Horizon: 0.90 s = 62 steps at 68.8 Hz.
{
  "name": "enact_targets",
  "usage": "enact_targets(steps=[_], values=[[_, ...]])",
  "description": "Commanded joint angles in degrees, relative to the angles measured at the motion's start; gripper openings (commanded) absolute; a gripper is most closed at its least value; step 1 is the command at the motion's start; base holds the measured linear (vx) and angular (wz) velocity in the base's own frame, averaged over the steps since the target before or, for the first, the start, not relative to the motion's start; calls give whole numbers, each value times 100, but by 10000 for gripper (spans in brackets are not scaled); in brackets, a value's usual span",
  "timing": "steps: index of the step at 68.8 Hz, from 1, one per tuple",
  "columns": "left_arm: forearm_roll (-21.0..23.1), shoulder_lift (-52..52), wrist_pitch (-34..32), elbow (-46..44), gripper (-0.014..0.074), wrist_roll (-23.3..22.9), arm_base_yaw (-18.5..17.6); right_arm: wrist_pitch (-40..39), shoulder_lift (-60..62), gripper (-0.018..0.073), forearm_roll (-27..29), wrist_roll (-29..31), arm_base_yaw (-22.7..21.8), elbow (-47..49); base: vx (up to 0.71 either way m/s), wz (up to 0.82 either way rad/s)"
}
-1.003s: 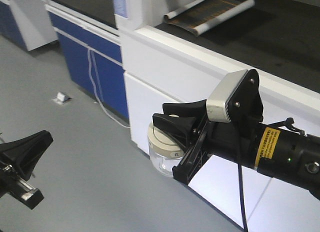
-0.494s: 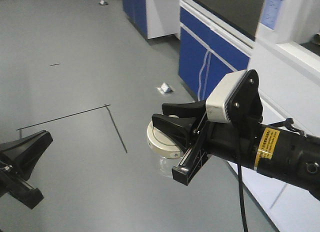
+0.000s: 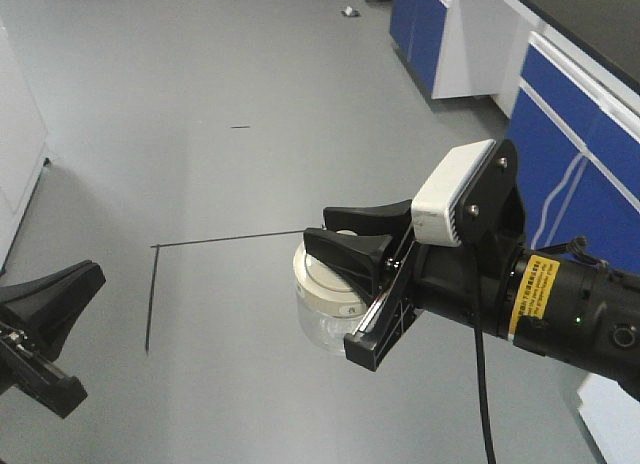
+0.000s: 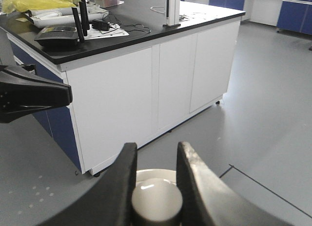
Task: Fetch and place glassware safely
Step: 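Hold the jar in the right gripper while the base turns away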
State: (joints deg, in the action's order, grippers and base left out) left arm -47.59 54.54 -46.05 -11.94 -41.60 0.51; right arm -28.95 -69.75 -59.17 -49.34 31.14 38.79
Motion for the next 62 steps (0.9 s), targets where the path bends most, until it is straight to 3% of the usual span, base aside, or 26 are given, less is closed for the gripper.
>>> enact_targets(steps=[1, 62], values=[[221, -57, -344, -125, 2, -48, -30, -376, 168, -3, 194, 20, 1, 183, 35, 27], [221, -57, -344, -125, 2, -48, -30, -375, 168, -3, 188, 20, 1, 183, 48, 9]])
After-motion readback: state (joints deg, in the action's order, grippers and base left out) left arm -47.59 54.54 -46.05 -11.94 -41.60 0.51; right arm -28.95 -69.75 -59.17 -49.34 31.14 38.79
